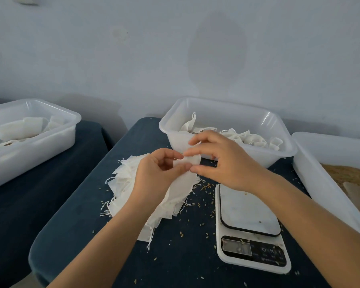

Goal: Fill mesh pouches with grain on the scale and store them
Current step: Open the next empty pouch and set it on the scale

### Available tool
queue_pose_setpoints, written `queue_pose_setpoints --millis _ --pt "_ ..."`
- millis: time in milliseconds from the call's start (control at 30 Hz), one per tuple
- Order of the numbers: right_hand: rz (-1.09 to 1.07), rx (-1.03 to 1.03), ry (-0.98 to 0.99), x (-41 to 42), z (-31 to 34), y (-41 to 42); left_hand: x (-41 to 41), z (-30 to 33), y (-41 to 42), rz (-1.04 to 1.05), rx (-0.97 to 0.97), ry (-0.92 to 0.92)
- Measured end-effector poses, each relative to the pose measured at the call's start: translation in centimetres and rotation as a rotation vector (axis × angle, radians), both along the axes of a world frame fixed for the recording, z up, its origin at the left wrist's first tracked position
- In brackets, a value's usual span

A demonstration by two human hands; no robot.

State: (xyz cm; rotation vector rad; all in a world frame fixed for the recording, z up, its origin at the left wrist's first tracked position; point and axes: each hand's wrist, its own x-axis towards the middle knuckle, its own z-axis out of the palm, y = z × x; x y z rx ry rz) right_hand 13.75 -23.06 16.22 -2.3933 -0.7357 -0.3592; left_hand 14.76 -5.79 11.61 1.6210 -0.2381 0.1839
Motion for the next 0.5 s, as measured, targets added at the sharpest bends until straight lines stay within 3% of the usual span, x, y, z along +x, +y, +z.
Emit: queue_pose_setpoints --millis 233,500 --pt "-0.028 -0.185 0.005 -0.2 1.0 -0.3 -0.4 -0.2 -0.2 0.043 0.074 -0.056" --pt "0.065 -0.338 0.231 -0.3 1.9 -0.9 -1.3 -0.6 -0.7 -0.003 0.12 -0.226"
